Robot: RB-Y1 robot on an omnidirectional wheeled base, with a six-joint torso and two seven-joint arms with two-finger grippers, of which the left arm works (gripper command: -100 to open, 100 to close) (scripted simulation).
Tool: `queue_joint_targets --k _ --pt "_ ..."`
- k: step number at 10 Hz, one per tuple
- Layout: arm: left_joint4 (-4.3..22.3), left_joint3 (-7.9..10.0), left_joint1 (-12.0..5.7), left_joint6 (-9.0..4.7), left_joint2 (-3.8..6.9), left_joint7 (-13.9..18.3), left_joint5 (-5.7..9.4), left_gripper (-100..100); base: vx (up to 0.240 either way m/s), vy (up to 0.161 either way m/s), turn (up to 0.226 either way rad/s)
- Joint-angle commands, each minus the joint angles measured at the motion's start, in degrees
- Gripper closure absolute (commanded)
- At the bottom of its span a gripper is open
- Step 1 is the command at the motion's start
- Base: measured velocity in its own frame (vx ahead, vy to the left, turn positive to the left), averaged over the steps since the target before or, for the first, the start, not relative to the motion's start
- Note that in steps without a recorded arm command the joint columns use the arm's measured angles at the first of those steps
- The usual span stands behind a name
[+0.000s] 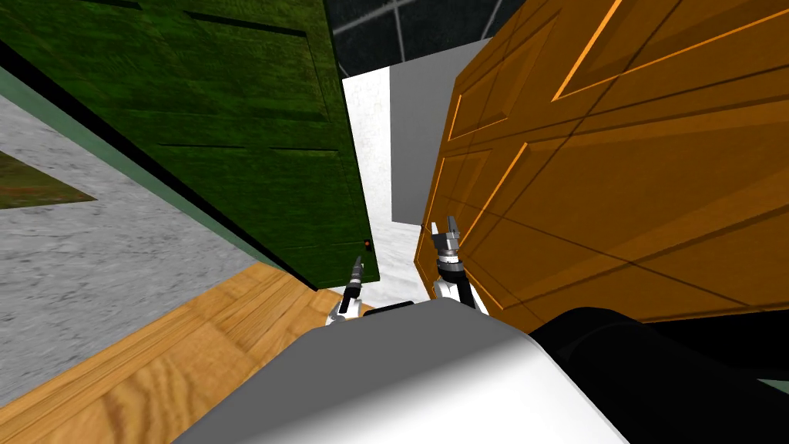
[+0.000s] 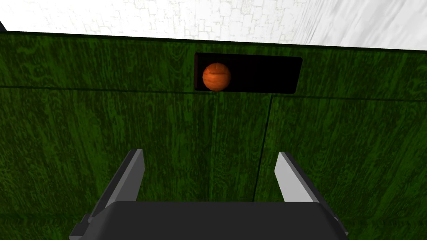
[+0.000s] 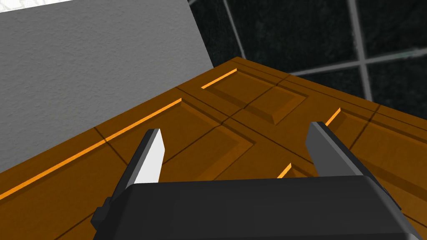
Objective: Push the door open
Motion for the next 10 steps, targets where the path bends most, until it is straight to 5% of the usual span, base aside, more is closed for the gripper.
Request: queue_joint_targets --k 1,10 --pt "0.1 0.13 0.05 -0.25 0.5 -0.1 0.07 -100 0.074 -0.025 -0.034" --pt "0.3 0.82 0.48 -1.47 0.53 -0.5 0.43 -100 0.2 -0.019 -0.023"
